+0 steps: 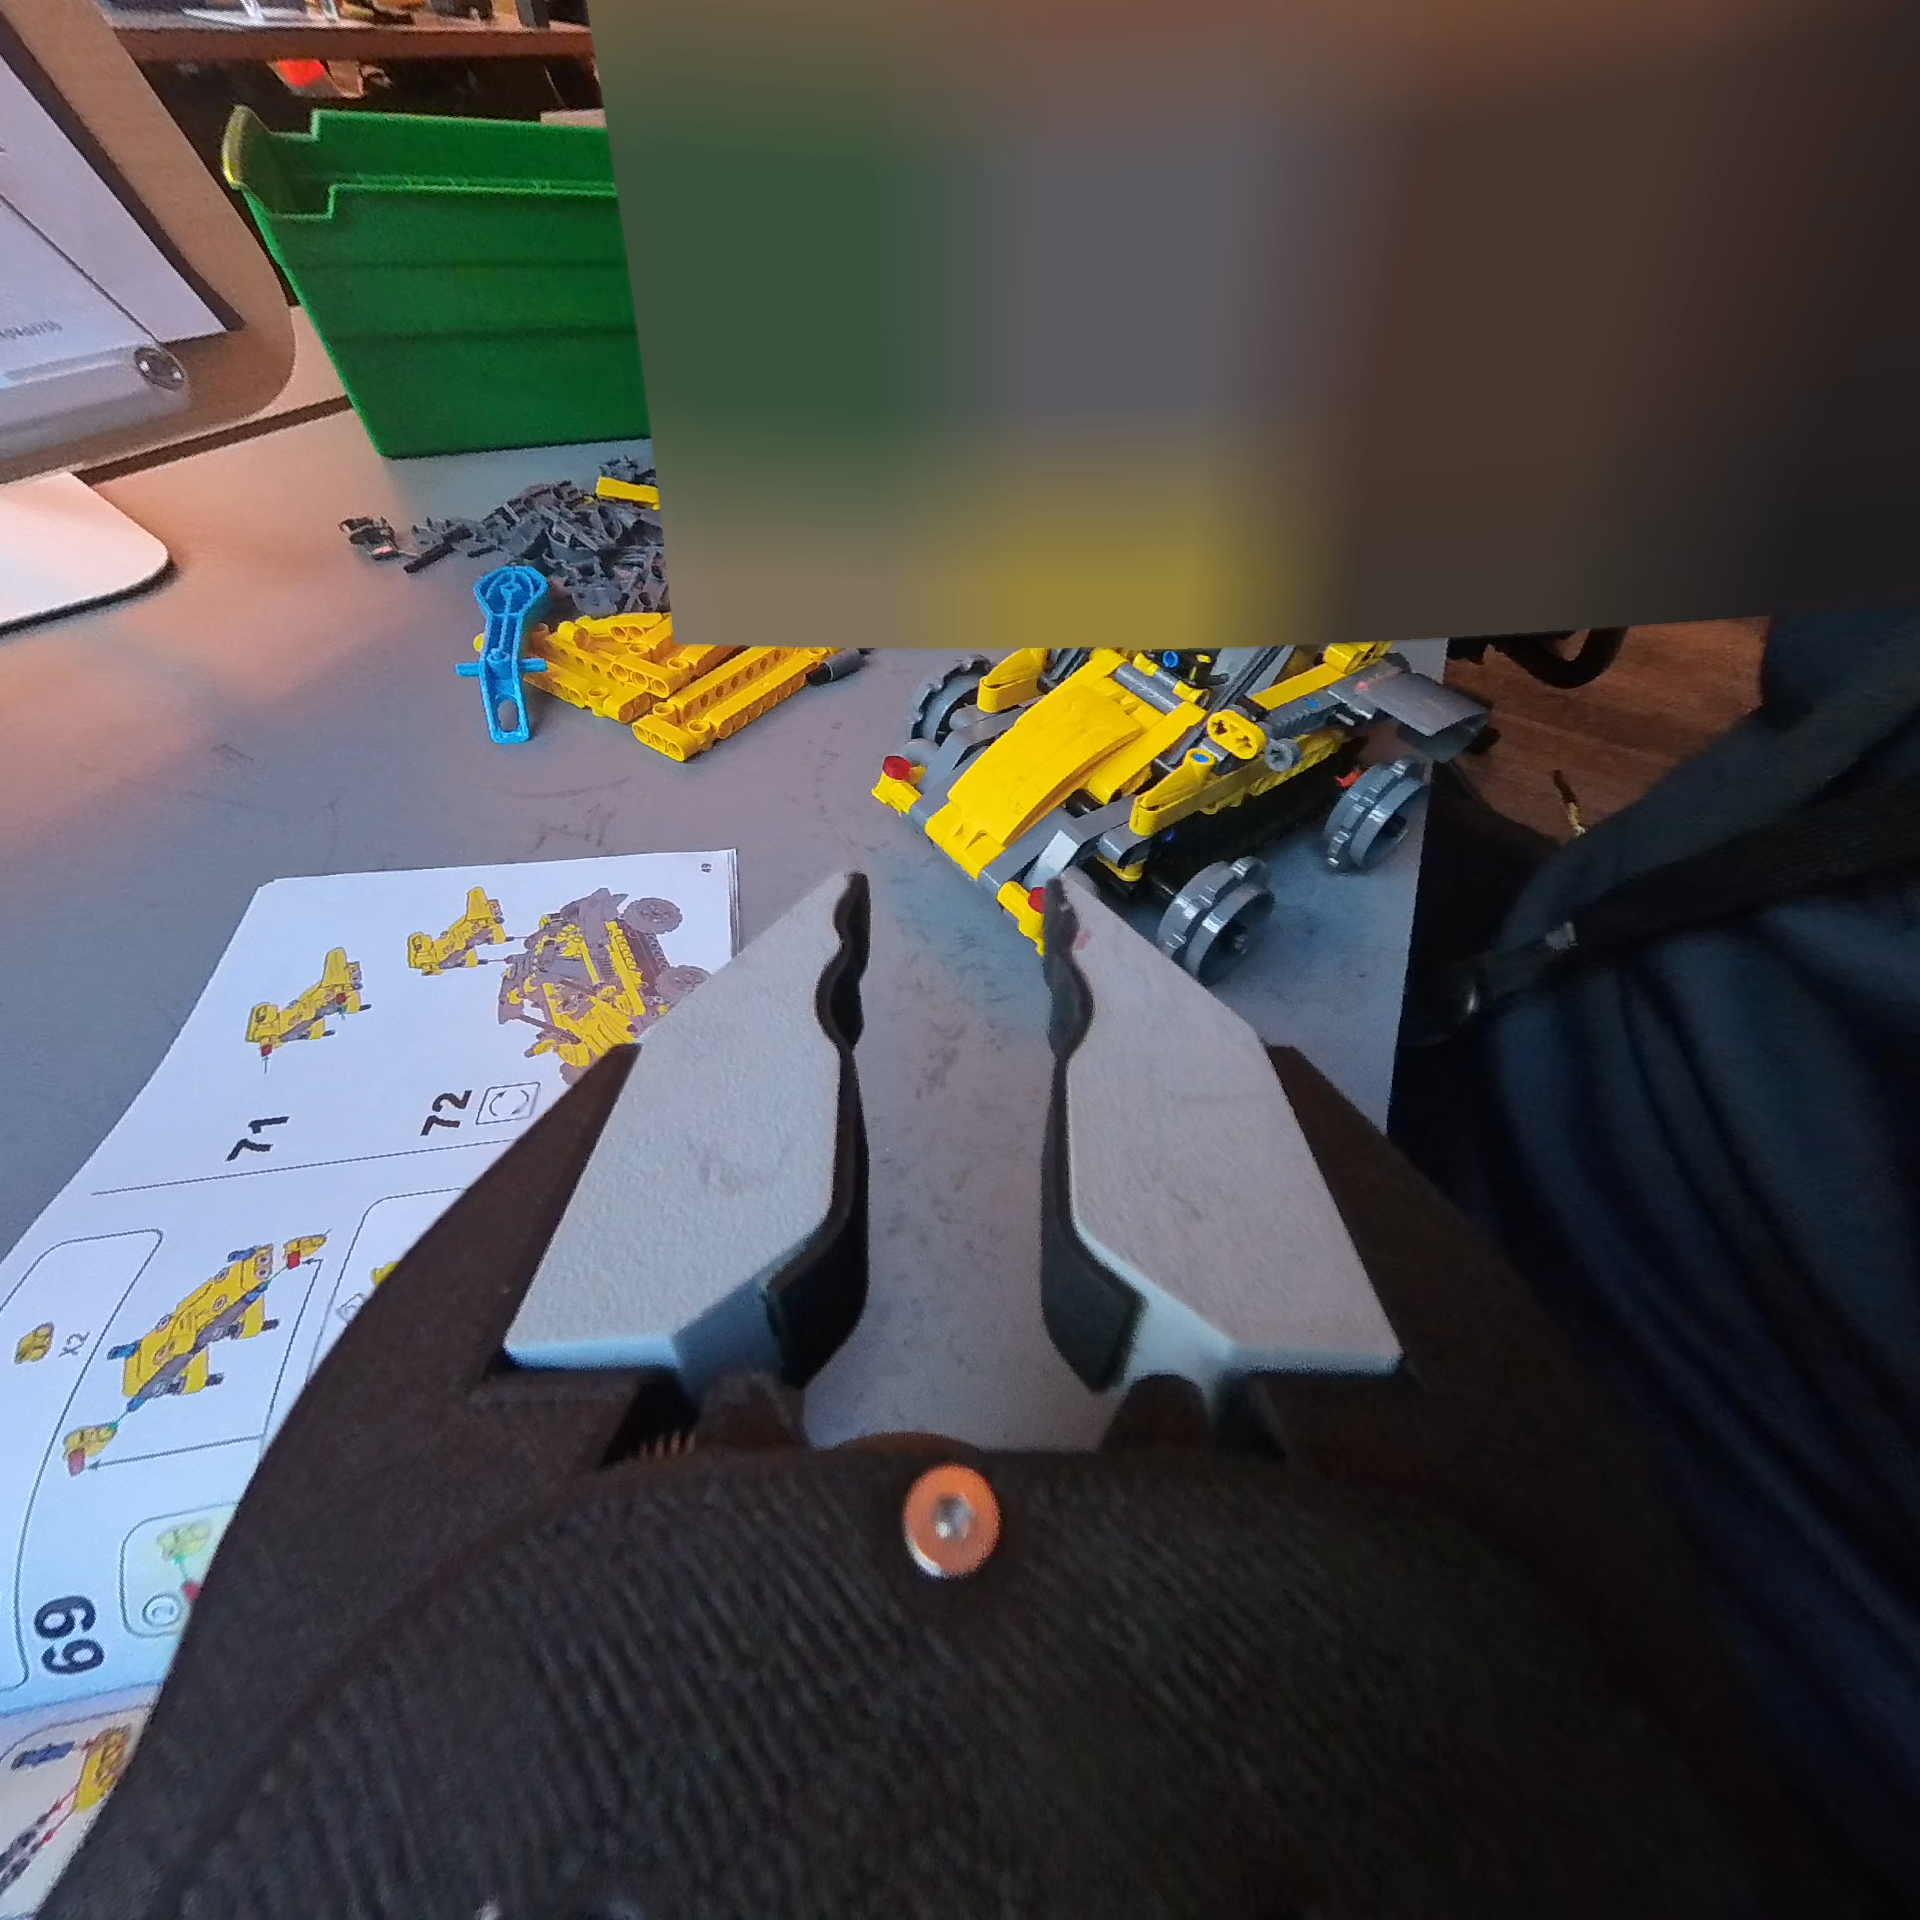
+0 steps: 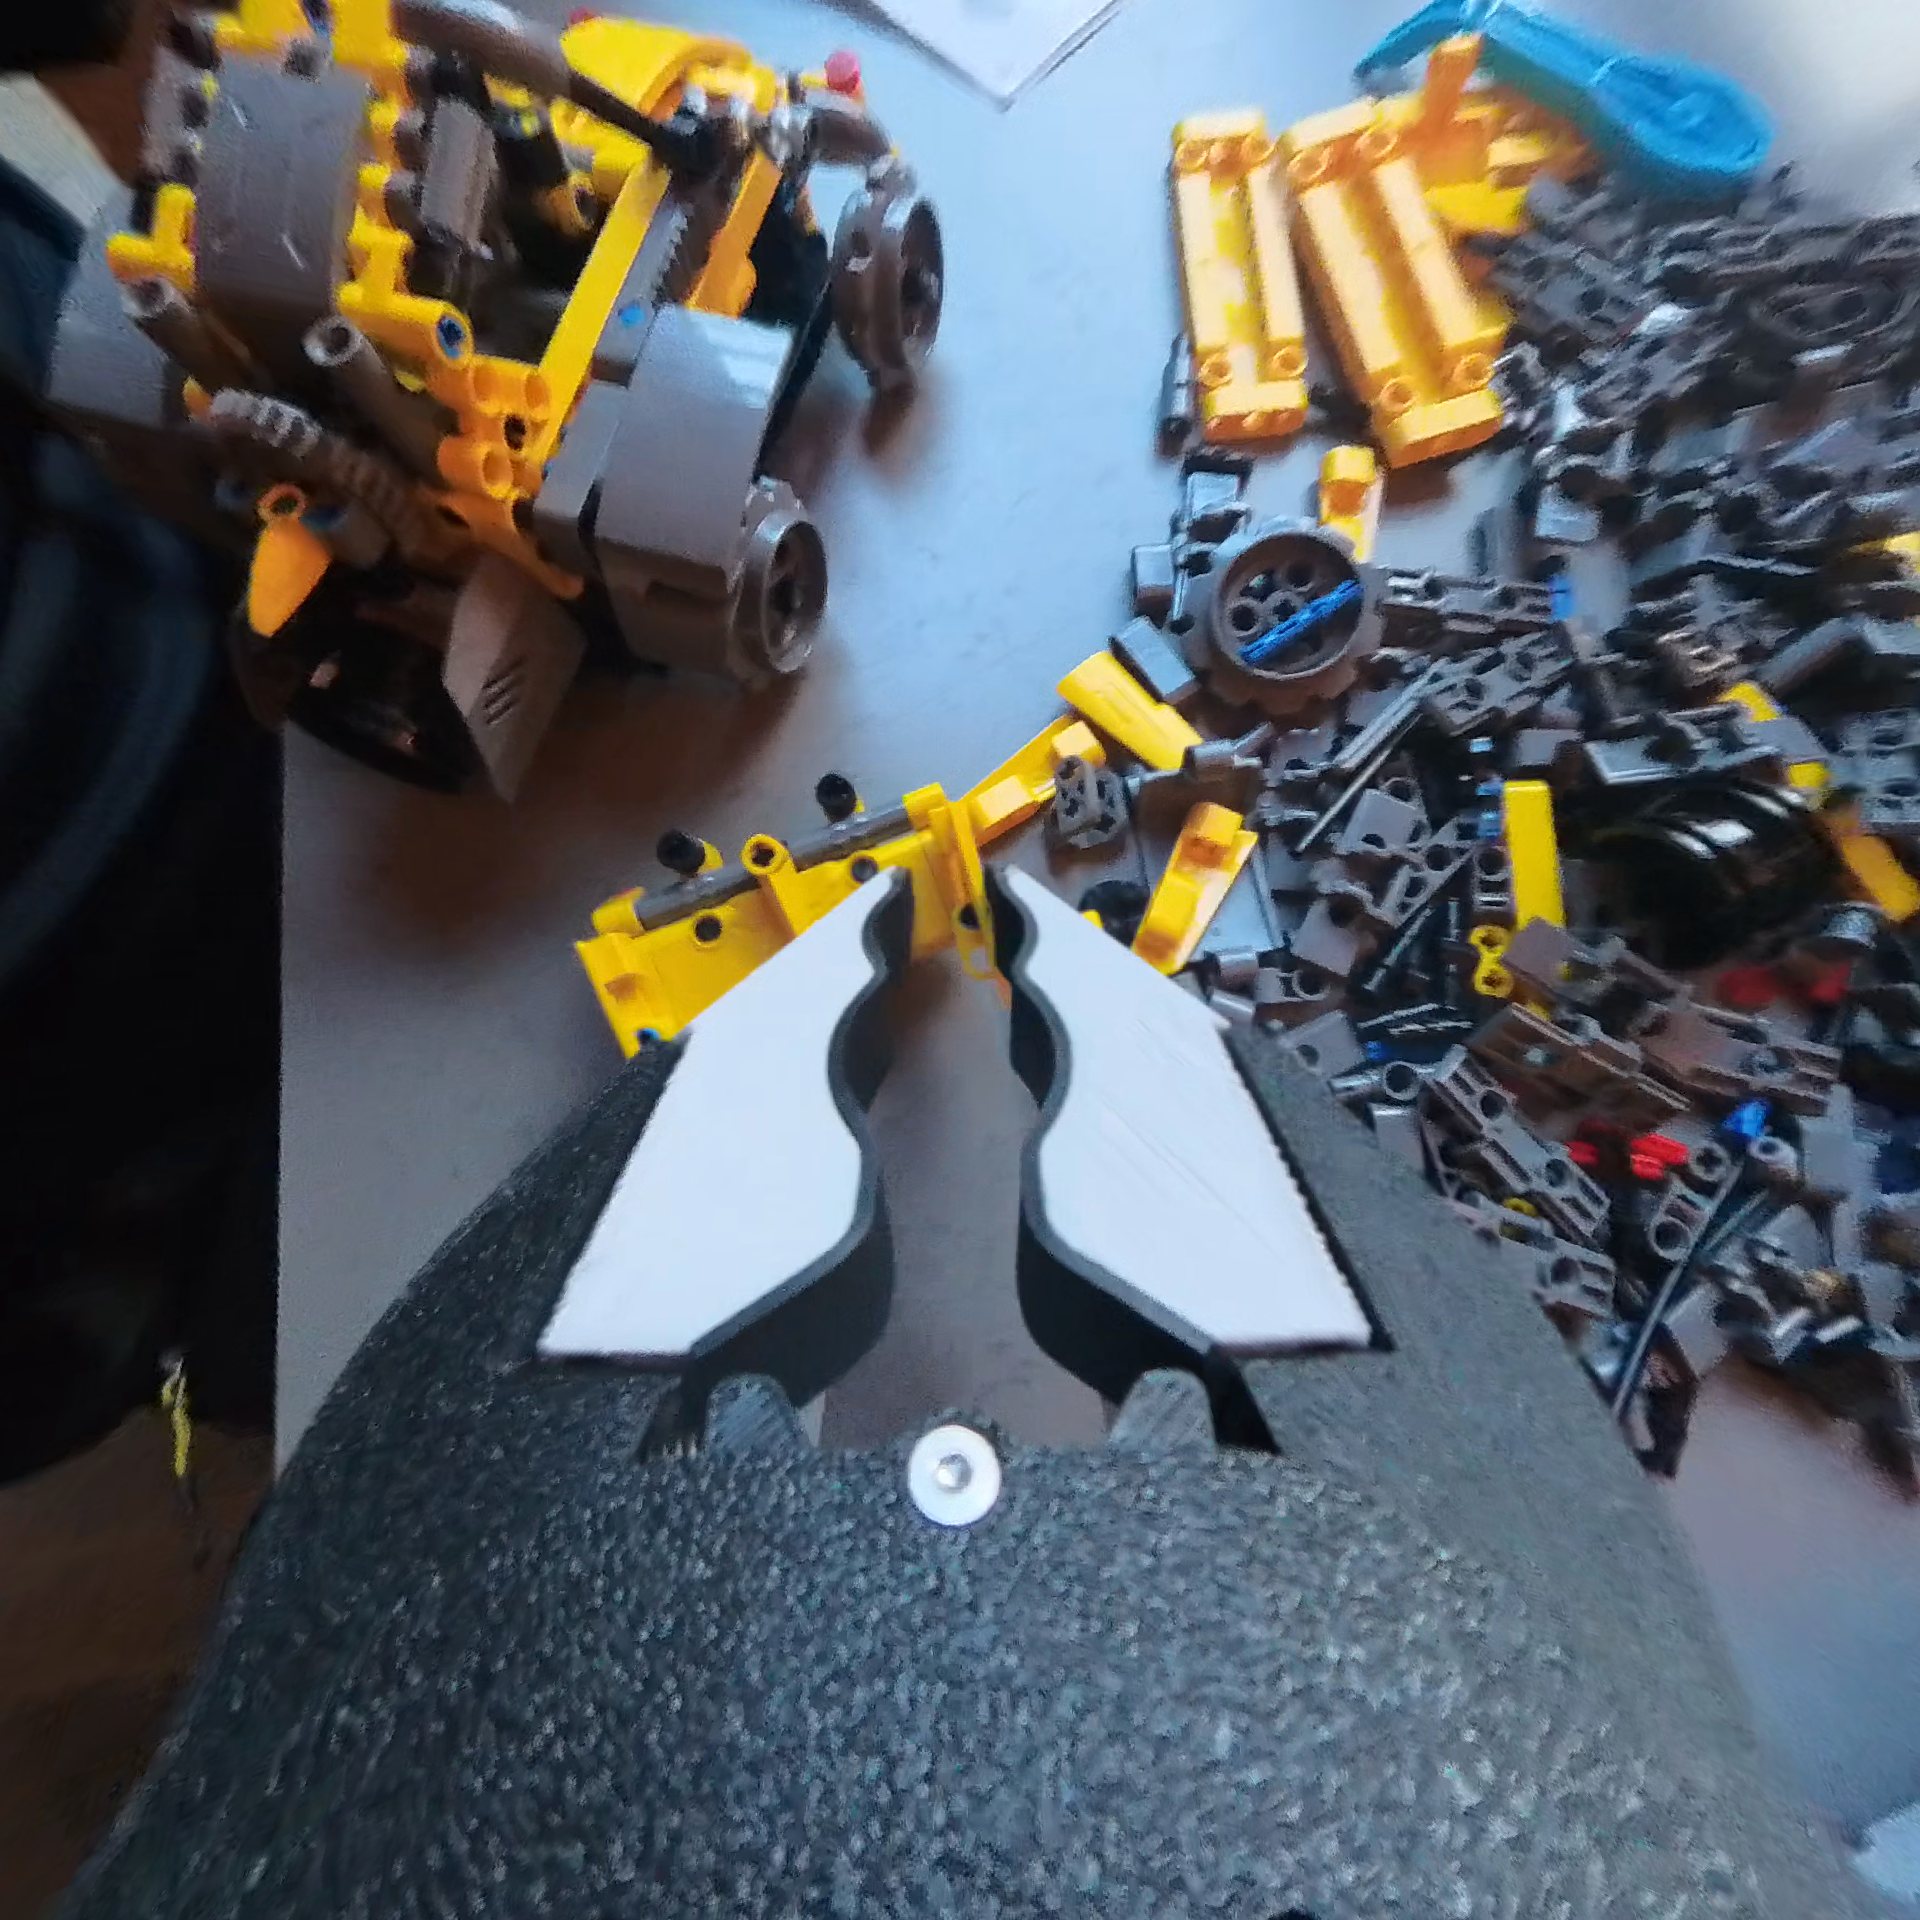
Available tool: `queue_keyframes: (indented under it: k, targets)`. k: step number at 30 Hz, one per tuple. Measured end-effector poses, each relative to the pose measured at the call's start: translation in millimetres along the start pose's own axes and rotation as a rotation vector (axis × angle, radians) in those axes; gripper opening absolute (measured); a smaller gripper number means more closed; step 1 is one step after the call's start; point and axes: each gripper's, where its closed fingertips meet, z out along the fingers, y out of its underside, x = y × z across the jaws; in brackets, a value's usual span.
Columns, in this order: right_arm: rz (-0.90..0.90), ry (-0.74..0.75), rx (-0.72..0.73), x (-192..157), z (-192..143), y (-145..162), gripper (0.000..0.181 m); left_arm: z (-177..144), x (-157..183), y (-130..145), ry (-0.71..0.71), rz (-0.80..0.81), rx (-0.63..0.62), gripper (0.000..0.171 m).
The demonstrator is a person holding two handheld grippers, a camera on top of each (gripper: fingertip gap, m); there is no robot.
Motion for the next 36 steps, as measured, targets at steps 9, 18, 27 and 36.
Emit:
queue_keyframes:
  k: [9,18,27,36]
  targets:
    - [0.148,0.042,0.247,8,-38,-25,0.006,37,23,-3,0.069,-0.071,-0.071,0.024]
    - [-0.204,0.192,0.741,-59,-118,-120,0.005,100,104,-86,0.359,-0.224,-0.030,0.025]
    - [-0.789,0.541,0.360,-136,-88,-147,0.005,89,159,-129,0.978,-0.240,-0.003,0.038]
    - [-0.863,0.580,0.276,-142,-78,-127,0.005,98,169,-126,1.154,-0.188,-0.038,0.046]
